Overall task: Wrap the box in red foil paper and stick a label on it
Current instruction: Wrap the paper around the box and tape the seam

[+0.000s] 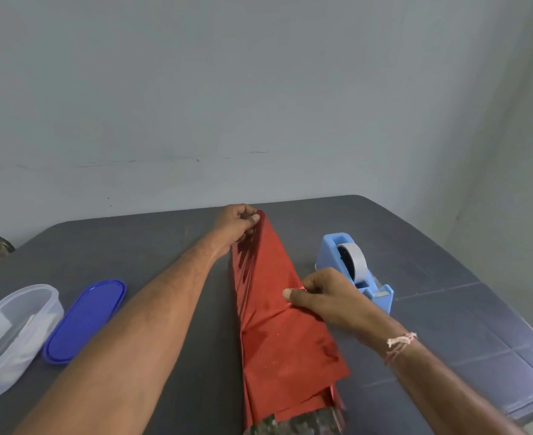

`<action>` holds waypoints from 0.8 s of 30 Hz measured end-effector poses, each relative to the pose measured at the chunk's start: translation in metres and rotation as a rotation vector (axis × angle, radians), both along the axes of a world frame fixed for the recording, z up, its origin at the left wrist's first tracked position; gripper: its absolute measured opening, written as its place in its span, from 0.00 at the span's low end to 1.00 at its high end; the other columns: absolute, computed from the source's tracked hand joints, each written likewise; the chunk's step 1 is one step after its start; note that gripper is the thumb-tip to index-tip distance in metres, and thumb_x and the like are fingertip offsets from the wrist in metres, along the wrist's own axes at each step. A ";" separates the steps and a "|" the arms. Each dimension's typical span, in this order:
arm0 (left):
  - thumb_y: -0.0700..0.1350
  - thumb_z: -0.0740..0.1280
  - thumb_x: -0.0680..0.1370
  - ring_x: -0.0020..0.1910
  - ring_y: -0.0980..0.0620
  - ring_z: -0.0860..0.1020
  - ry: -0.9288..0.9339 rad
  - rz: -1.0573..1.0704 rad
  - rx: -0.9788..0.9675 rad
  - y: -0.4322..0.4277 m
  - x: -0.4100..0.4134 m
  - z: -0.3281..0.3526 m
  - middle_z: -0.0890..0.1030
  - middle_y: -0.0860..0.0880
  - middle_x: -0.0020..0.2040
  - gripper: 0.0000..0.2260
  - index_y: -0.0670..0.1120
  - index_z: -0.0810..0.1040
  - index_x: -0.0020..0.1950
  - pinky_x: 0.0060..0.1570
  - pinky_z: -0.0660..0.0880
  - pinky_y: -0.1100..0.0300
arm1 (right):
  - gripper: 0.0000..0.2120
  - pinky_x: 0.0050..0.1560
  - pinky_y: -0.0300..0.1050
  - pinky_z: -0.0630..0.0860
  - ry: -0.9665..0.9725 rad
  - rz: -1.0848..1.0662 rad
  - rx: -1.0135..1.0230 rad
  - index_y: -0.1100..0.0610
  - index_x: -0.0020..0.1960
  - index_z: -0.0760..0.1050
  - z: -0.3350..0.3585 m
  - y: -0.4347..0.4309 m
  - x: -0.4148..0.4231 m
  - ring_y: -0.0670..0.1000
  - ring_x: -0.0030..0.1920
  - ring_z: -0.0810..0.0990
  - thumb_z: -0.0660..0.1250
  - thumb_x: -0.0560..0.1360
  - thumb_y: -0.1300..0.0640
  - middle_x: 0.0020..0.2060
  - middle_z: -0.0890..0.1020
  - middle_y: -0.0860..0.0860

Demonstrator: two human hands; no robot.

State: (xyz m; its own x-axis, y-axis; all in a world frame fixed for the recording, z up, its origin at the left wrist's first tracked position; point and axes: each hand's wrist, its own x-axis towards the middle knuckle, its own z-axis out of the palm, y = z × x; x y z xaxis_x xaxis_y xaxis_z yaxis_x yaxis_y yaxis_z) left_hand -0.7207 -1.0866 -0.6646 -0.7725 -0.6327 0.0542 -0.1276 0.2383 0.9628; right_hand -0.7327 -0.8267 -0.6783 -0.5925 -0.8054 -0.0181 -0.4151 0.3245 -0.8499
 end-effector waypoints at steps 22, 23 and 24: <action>0.63 0.68 0.77 0.82 0.53 0.40 -0.208 -0.069 -0.109 0.104 0.123 -0.072 0.38 0.48 0.83 0.43 0.54 0.47 0.84 0.81 0.45 0.53 | 0.13 0.41 0.48 0.78 -0.375 -0.227 -0.306 0.61 0.40 0.80 -0.038 0.008 0.015 0.55 0.37 0.77 0.75 0.77 0.53 0.35 0.80 0.57; 0.64 0.68 0.77 0.82 0.53 0.41 -0.201 -0.074 -0.096 0.107 0.125 -0.072 0.37 0.48 0.83 0.44 0.54 0.47 0.84 0.81 0.46 0.52 | 0.13 0.40 0.48 0.78 -0.385 -0.238 -0.310 0.61 0.40 0.79 -0.037 0.008 0.017 0.55 0.37 0.78 0.75 0.76 0.53 0.35 0.80 0.57; 0.65 0.67 0.76 0.82 0.53 0.41 -0.192 -0.083 -0.083 0.108 0.126 -0.073 0.37 0.49 0.83 0.44 0.55 0.46 0.84 0.81 0.47 0.52 | 0.12 0.40 0.46 0.78 -0.388 -0.247 -0.313 0.60 0.39 0.79 -0.036 0.007 0.019 0.54 0.37 0.78 0.76 0.76 0.54 0.34 0.80 0.56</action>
State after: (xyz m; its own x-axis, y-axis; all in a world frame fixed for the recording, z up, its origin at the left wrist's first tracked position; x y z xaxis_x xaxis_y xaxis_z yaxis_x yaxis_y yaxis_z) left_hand -0.5944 -0.9781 -0.7372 -0.8230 -0.5659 -0.0499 -0.2835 0.3331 0.8992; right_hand -0.7137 -0.8198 -0.7145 -0.7621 -0.6451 -0.0551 0.0045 0.0798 -0.9968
